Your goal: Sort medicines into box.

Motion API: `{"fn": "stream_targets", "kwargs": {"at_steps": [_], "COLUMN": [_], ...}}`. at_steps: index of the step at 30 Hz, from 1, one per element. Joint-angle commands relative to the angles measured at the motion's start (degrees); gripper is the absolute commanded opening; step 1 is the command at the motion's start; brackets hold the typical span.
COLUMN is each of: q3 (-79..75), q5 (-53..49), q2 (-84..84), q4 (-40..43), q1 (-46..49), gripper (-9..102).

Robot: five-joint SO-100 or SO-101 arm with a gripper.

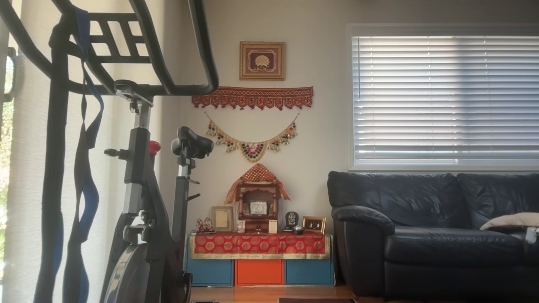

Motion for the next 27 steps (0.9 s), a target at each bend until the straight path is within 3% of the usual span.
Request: {"fn": "stream_targets", "kwargs": {"at_steps": [1, 27], "q3": [-4.92, -1.14], "q5": [-2.11, -10.72], "q2": [1.67, -2.2], "q4": [0.18, 1.23], "q1": [-1.05, -2.2], "gripper": [1, 1]}}
